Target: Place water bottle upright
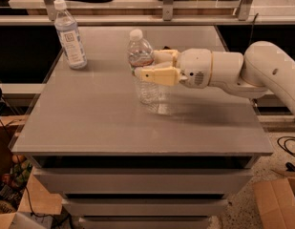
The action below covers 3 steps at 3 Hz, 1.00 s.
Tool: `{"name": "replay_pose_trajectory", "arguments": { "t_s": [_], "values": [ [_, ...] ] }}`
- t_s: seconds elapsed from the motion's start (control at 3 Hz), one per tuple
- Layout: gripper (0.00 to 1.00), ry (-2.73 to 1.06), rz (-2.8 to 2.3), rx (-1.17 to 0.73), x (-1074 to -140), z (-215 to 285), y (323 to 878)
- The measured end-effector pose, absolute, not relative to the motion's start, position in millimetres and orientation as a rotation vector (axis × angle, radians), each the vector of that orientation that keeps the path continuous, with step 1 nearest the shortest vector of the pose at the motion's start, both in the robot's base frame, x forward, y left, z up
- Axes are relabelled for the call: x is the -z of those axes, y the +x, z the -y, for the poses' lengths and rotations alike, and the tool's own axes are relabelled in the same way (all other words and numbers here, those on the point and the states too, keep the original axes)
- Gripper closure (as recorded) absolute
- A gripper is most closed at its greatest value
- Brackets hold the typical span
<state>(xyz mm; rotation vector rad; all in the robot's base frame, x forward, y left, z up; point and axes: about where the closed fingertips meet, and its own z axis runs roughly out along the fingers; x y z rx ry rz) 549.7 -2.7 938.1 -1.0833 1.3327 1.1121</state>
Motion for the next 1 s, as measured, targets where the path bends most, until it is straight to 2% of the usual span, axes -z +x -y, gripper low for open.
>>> {"name": "replay_pose_trajectory", "arguments": {
  "t_s": [0.33,1.0],
  "values": [
    [0.0,-1.093,-1.33,-1.117,-937.4,1.2,542.7],
    [0.0,-1.133,-1.322,-1.116,-942.1,-0.8,542.2]
  ]
}}
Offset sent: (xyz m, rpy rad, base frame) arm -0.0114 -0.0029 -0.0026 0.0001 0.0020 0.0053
